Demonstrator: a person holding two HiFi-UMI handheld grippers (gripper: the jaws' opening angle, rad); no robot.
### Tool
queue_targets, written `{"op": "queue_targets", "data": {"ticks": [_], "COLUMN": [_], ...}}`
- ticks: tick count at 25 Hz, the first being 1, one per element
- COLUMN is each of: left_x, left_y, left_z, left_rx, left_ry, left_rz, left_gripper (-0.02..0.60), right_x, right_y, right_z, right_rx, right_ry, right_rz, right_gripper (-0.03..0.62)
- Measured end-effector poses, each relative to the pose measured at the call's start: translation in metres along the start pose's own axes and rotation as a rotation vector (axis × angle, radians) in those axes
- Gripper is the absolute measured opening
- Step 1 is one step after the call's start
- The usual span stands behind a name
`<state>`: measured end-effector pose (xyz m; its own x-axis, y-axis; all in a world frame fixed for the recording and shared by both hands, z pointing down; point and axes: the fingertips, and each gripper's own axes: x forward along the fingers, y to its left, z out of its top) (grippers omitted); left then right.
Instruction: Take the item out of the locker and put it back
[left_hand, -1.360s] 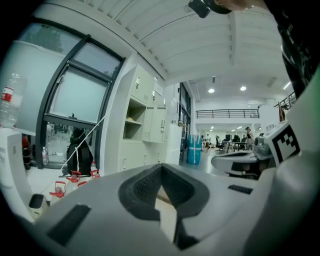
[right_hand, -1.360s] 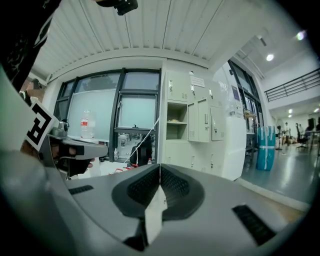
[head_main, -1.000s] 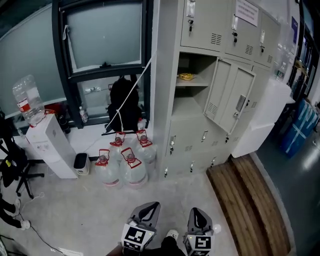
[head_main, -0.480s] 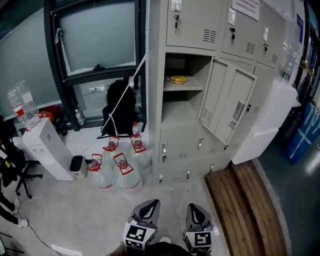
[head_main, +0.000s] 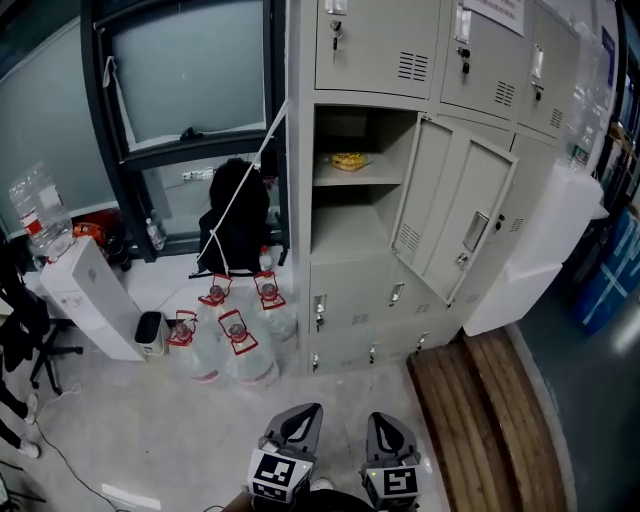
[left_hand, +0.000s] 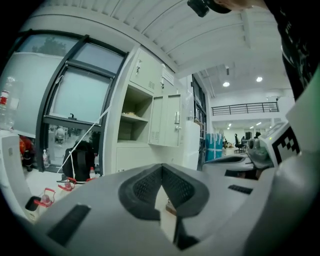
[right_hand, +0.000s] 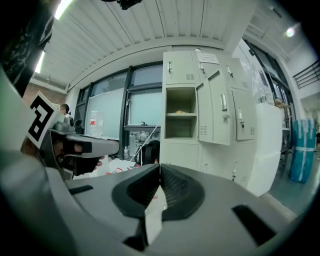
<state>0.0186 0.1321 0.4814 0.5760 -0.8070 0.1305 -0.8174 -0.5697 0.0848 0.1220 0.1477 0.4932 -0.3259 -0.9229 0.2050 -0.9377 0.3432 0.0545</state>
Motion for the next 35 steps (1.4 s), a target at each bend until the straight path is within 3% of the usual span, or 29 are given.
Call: {"op": "queue_targets", "data": {"ticks": [9, 19, 35], "left_x": [0.035, 0.12, 0.215], "left_y": [0.025, 0.081, 0.185], "left_z": [-0.014, 0.015, 0.042], "left_rx": [-0.004, 0.046, 0.049], "left_ry": [0.032, -0.017, -0.007], "left_rz": [-0.019, -0.053, -0.093], "left_gripper": [0.008, 0.008, 0.008], "right_x": [0.036, 0.123, 0.253], "right_y": [-0.016, -0.056, -0.078], "right_z": [-0.009, 0.021, 0.047], "right_rx": [0.057, 0.046, 0.082], "right_ry": [0.026, 0.012, 0.014], "right_rz": [-0.031, -0.078, -0.156], "right_gripper": [0.003, 0.003, 0.003]}}
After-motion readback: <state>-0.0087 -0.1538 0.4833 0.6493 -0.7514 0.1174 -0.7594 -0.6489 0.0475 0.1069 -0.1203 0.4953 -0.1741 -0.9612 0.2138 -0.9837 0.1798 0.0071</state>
